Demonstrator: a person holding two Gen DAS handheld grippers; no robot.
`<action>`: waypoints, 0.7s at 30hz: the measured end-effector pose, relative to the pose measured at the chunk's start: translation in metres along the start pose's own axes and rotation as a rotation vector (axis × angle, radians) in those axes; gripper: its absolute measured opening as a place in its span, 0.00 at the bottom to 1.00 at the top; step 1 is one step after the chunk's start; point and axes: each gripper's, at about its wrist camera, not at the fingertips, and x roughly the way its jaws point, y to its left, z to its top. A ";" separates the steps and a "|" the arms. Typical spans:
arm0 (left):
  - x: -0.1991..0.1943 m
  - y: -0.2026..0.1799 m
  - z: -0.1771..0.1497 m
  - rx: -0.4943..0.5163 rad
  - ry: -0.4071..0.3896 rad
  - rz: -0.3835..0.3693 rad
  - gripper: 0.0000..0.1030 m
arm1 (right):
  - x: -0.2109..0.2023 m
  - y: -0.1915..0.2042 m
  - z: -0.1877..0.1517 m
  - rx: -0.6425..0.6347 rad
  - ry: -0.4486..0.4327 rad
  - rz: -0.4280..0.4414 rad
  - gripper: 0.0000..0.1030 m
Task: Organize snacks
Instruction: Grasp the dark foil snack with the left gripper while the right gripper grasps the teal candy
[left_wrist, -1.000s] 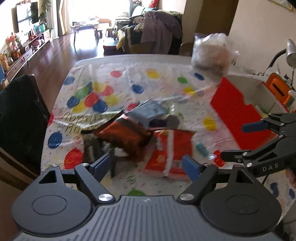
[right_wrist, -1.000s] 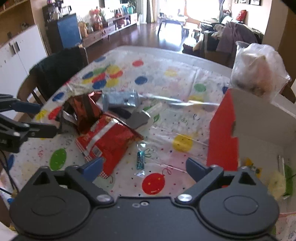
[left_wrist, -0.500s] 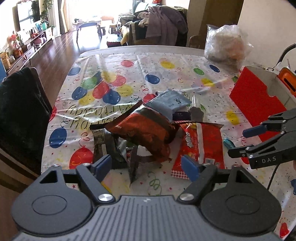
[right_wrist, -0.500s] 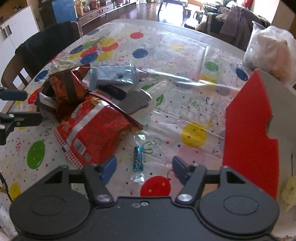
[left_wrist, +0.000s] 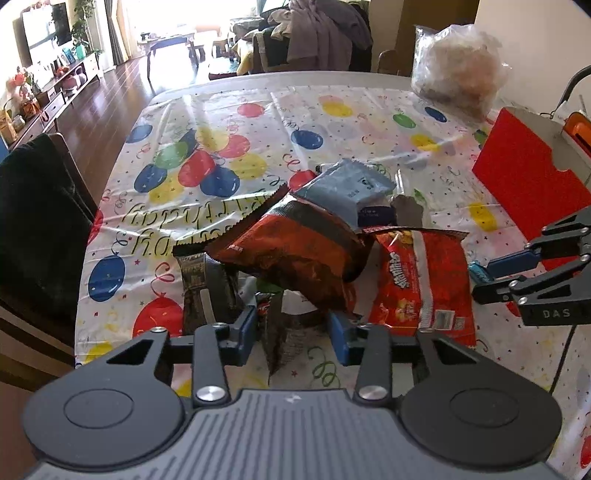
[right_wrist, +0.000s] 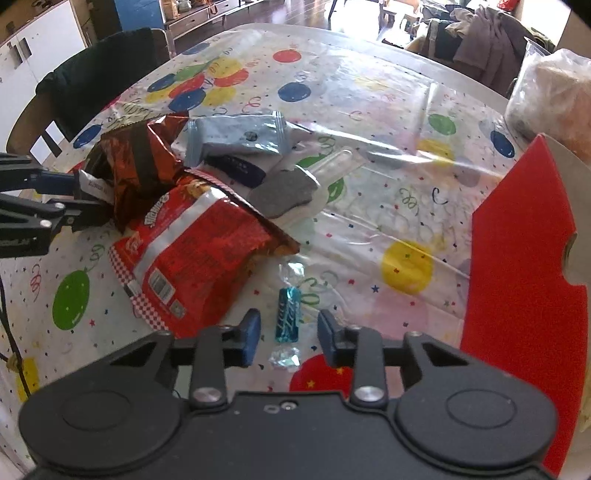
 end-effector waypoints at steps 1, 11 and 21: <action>0.000 0.001 0.000 -0.006 0.000 -0.005 0.38 | 0.000 0.000 0.000 0.000 -0.001 -0.001 0.23; -0.002 0.001 -0.001 -0.034 0.009 -0.004 0.30 | -0.002 -0.002 -0.002 0.032 -0.010 -0.015 0.11; -0.015 -0.003 -0.003 -0.071 0.015 -0.006 0.30 | -0.033 -0.005 -0.011 0.080 -0.060 0.003 0.11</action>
